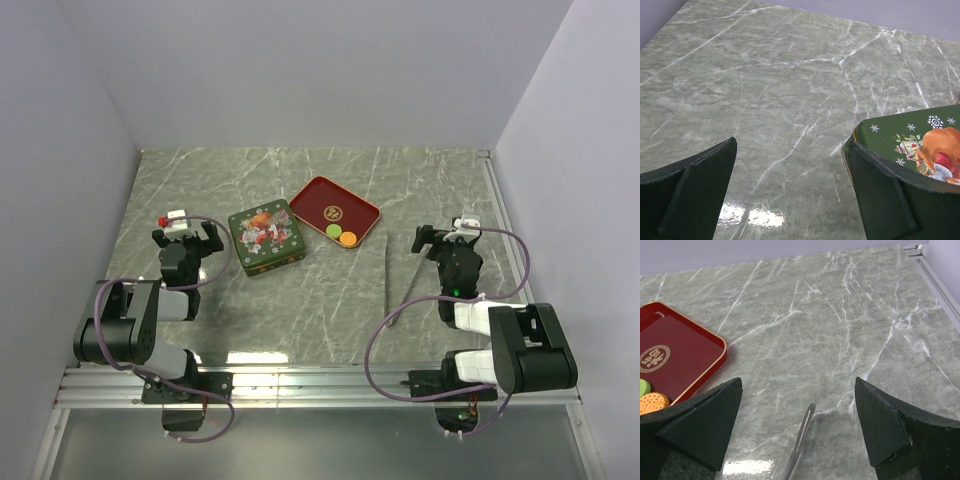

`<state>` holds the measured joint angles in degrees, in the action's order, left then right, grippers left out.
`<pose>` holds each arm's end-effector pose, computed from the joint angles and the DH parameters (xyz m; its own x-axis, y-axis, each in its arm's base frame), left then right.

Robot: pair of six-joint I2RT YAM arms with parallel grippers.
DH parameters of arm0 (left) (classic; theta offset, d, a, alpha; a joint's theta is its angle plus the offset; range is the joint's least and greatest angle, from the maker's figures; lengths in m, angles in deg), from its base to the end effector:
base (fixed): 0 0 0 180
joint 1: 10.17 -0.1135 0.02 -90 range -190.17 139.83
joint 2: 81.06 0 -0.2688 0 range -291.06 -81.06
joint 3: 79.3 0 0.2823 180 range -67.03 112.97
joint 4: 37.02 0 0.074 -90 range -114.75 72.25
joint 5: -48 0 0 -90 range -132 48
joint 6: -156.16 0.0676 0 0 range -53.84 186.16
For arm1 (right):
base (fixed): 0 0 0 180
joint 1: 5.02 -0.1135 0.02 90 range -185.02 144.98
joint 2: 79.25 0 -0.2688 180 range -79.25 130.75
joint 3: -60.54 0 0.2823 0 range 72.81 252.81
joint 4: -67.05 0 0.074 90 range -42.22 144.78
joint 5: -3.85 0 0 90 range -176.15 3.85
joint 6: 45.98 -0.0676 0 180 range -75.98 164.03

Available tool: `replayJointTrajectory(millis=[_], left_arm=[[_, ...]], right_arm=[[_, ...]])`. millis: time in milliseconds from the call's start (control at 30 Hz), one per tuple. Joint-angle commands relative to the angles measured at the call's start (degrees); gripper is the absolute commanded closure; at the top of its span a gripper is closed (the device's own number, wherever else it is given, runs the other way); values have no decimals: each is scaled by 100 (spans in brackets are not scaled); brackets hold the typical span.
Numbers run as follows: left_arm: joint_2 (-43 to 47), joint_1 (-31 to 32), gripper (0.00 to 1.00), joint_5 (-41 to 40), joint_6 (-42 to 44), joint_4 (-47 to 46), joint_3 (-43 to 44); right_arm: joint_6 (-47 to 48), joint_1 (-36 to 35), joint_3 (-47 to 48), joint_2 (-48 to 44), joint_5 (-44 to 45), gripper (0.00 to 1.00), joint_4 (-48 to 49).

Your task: Pack the cookies

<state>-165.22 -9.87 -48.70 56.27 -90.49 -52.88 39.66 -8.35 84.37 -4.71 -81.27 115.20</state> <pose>0.2841 0.0064 0.1317 -0.0543 -0.1703 -0.9839 -0.1223 0.9791 -0.1627 0.2682 0.0098 0.1478 -0.0424 0.0734 -0.9964 0.0303 0.9969 0.0722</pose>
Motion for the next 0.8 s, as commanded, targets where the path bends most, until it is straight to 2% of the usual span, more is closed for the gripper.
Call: replayJointTrajectory(millis=[0,767], left_arm=[[58,-21,1,107,49,-291,44],[66,-21,0,107,49,-291,35]], right_arm=[[111,8,84,-28,12,0,321],[102,8,93,-27,4,0,286]])
